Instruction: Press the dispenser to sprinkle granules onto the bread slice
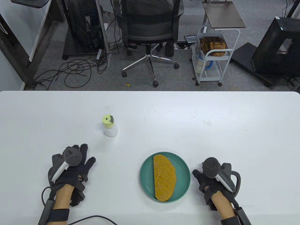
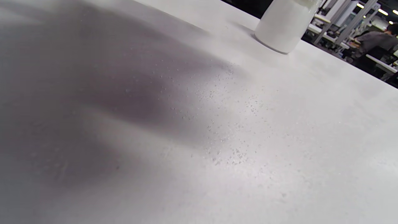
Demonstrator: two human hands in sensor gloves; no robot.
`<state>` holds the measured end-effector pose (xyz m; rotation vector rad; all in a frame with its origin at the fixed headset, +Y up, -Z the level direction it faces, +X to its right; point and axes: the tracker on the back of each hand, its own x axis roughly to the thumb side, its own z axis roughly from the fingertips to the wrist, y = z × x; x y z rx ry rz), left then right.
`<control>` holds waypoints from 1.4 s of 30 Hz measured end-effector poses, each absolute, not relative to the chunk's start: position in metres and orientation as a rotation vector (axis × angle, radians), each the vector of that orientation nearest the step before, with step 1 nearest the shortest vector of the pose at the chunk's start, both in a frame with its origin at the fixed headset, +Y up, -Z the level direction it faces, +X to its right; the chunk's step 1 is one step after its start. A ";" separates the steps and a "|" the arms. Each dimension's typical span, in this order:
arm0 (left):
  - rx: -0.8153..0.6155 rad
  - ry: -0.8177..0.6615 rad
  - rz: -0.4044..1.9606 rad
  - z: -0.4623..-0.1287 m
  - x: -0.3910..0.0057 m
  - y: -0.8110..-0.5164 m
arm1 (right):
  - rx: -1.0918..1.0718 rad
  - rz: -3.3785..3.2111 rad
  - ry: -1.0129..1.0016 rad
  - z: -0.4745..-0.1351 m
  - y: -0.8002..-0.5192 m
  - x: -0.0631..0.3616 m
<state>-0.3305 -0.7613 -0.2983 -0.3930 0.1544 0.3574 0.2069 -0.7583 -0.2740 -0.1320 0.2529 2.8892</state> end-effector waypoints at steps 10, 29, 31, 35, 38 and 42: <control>-0.417 0.153 0.401 -0.298 -0.332 -0.762 | -0.145 2.790 0.369 -0.286 -0.771 0.175; -0.450 0.146 0.420 -0.302 -0.330 -0.766 | -0.260 2.577 0.376 -0.316 -0.772 0.116; -0.459 0.142 0.415 -0.302 -0.328 -0.767 | -0.220 2.641 0.398 -0.317 -0.772 0.112; -0.460 0.107 0.402 -0.301 -0.316 -0.759 | -0.129 2.655 0.418 -0.306 -0.762 0.117; -0.336 0.129 0.521 -0.305 -0.303 -0.751 | -0.076 2.618 0.301 -0.287 -0.754 0.144; -0.180 0.203 0.797 -0.336 -0.285 -0.753 | -0.086 2.569 0.243 -0.269 -0.755 0.183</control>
